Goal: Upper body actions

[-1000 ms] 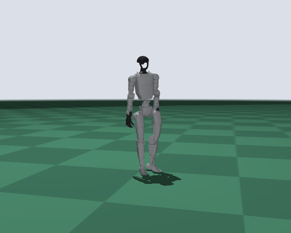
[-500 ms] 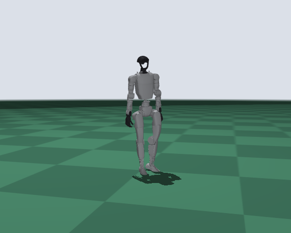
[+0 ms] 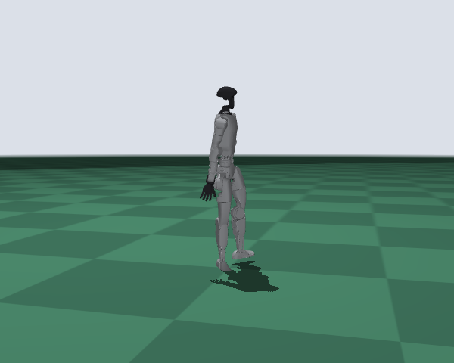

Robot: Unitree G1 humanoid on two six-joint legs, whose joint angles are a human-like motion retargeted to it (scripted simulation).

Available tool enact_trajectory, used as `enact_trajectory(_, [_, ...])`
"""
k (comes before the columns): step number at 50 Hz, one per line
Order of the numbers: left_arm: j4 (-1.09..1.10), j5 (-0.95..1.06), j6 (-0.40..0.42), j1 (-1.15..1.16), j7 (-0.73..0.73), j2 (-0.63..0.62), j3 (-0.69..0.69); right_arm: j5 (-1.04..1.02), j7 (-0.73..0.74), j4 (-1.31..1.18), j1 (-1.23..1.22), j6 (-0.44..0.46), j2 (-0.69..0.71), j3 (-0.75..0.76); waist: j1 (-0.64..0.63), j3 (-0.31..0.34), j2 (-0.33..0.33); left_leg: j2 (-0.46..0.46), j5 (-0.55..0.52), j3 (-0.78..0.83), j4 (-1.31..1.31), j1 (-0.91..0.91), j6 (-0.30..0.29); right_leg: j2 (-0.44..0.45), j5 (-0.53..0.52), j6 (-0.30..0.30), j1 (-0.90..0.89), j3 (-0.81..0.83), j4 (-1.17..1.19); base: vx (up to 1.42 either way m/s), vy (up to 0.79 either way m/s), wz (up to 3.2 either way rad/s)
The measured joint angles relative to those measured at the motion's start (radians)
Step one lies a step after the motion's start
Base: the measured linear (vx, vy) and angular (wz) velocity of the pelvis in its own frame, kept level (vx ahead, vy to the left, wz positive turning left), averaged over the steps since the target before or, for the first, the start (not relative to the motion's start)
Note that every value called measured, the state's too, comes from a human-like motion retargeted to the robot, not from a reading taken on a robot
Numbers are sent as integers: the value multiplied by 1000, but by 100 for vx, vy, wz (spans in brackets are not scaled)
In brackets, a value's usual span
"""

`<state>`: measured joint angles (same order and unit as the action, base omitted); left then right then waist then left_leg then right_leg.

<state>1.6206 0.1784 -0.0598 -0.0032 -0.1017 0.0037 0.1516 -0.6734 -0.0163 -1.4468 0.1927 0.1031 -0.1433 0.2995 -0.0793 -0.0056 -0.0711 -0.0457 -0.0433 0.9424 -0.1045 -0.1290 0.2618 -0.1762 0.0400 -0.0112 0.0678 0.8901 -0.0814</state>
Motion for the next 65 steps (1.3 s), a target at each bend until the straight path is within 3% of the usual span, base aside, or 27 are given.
enact_trajectory(2, [12, 12, -3, 17, -3, 6, 22, 1, -8, 11, -2, -3, 1, -8, -6, 9, -21, -10, 51, 181, -9, 87, 0, -19, 17, 19, 40, 42, 2, -1, -1, 103])
enact_trajectory(4, [22, 21, -3, 30, -7, 9, 44, 5, -16, 24, -14, -7, 2, -11, -17, 21, -29, -9, 48, 251, 0, 144, 0, -27, 29, 37, 75, 75, 4, -5, 8, 66])
enact_trajectory(8, [38, 24, -2, 52, -11, -6, 73, 17, -26, 53, -38, -21, 3, 8, 2, -21, 14, 24, -112, 178, 111, 77, -3, 1, 32, 53, 54, 178, 21, -21, 26, 125])
enact_trajectory(10, [45, 24, -6, 74, -5, -21, 91, 31, -30, 62, -41, -33, -5, 3, -30, -29, 21, 58, -141, 195, 175, 92, 0, -2, 32, 60, 62, 161, 27, 3, 29, -33])
enact_trajectory(20, [11, -24, -13, 36, -13, -14, 69, 70, -36, 84, -86, -58, -1, -39, -62, -13, -3, 93, -86, 133, 149, 73, 0, -32, 7, 91, 92, 219, 32, -14, 20, 27])
enact_trajectory(27, [-44, -9, 1, -5, -22, -10, 55, 56, -17, 58, -61, -60, -2, -27, -80, -39, -18, 124, -31, 40, 123, 45, 0, -54, -16, 107, 118, 276, 60, -10, 19, 58])
enact_trajectory(30, [-57, 11, 2, -21, -10, -10, 50, 71, -7, 44, -49, -57, 0, -22, -88, -29, -7, 115, -10, -5, 103, 51, 0, -68, -59, 71, 147, 300, 108, -8, 20, 56])
enact_trajectory(34, [-58, 28, 3, -48, -15, -12, 34, 79, 7, 37, -36, -56, 1, -12, -89, -15, 52, 56, 4, -98, 72, 48, 0, -60, -131, -72, 168, 305, 211, -9, 17, 83])
enact_trajectory(35, [-58, 33, 5, -54, -16, -13, 31, 80, 13, 37, -35, -56, 0, -12, -79, -12, 70, 39, 6, -129, 63, 46, 0, -55, -139, -114, 169, 290, 244, -5, 18, 124])
enact_trajectory(36, [-57, 35, 5, -56, -14, -12, 26, 81, 18, 36, -32, -56, 1, -14, -64, -7, 80, 32, 8, -161, 56, 46, 0, -59, -146, -114, 151, 217, 289, -4, 15, 137])
enact_trajectory(42, [-39, 23, 3, -73, -22, 6, 14, 93, 17, 50, -45, -55, 17, -28, 26, 33, 91, 30, -5, -329, 40, 35, 0, -8, -101, -57, -76, -322, 529, -4, 3, 130])
enact_trajectory(47, [-22, 16, -2, -66, -10, 16, 9, 76, 7, 97, -57, -67, 31, -50, 89, 62, 73, 59, -28, -426, 46, 29, 0, 62, -57, -32, -149, -487, 448, -1, 3, 107])
enact_trajectory(53, [2, 5, -12, -52, -5, 15, 13, 71, 0, 129, -60, -75, 40, -63, 139, 82, 21, 140, -56, -467, 85, 61, 0, 100, -23, 45, -202, -732, 265, 6, 2, 106])
enact_trajectory(57, [0, 0, -22, -43, 6, 15, 7, 78, -1, 118, -58, -68, 45, -61, 149, 90, -3, 185, -60, -501, 99, 93, 0, 92, -112, 36, -172, -758, 139, 14, -2, 105])
enact_trajectory(60, [5, -12, -36, -51, 0, 15, 2, 68, -15, 90, -62, -52, 48, -41, 126, 74, -2, 194, -58, -548, 91, 89, -4, 66, -109, 58, -121, -614, 89, 18, -4, 84])
enact_trajectory(65, [-5, 22, -5, -18, -2, -13, 18, 47, -2, 89, -54, -48, 51, -39, 30, 47, 7, 186, -40, -540, 94, 110, -20, 82, -110, 55, -89, -625, 58, 18, -5, 6])
